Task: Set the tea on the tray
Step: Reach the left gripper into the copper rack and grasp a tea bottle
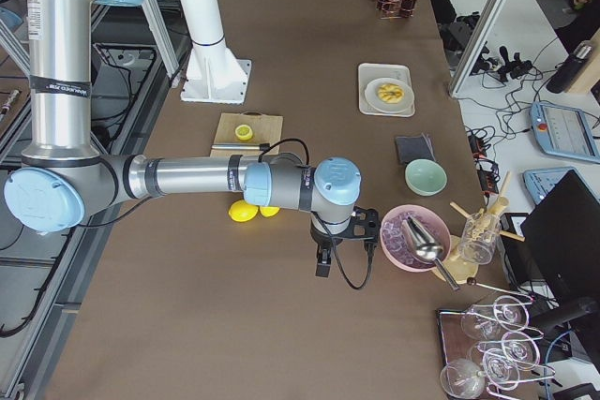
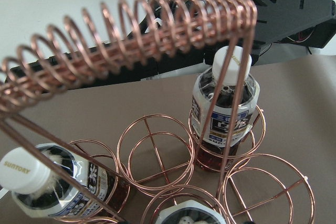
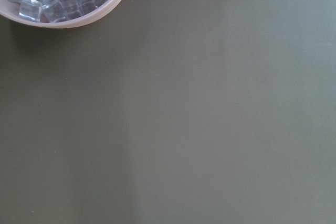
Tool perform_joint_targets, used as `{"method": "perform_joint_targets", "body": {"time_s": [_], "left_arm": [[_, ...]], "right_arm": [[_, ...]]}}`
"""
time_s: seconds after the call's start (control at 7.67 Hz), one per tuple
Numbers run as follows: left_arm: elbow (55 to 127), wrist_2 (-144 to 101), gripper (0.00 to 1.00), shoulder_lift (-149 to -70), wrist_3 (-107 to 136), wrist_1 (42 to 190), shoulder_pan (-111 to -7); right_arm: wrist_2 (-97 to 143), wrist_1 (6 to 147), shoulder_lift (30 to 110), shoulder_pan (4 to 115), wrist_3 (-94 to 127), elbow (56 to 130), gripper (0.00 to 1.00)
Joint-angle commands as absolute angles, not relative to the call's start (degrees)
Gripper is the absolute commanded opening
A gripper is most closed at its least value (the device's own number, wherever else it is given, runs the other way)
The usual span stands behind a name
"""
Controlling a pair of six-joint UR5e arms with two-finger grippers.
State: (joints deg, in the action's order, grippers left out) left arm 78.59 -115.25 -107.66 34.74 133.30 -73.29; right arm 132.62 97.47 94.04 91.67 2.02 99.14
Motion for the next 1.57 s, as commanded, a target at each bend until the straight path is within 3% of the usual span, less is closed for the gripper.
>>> {"method": "perform_joint_targets", "body": {"time_s": [0.0, 0.13, 0.78, 1.43], "left_arm": [[78.6, -115.3, 0.20, -107.7, 34.8, 133.1, -73.2], [78.5, -115.2, 0.00, -107.8, 34.8, 133.0, -73.2], [79.0, -126.4, 0.00, -113.7, 33.4, 122.6, -82.2], [98.2, -127.8, 0.00, -114.9, 33.5, 102.7, -84.3]], "right_arm": [[132.5, 97.5, 94.0, 91.7, 1.9, 99.1, 1.00], [132.5, 97.5, 94.0, 91.7, 1.9, 99.0, 1.00], [132.5, 97.5, 94.0, 91.7, 1.8, 98.6, 1.00], [132.6, 97.5, 94.2, 91.7, 1.5, 97.8, 1.00]]}}
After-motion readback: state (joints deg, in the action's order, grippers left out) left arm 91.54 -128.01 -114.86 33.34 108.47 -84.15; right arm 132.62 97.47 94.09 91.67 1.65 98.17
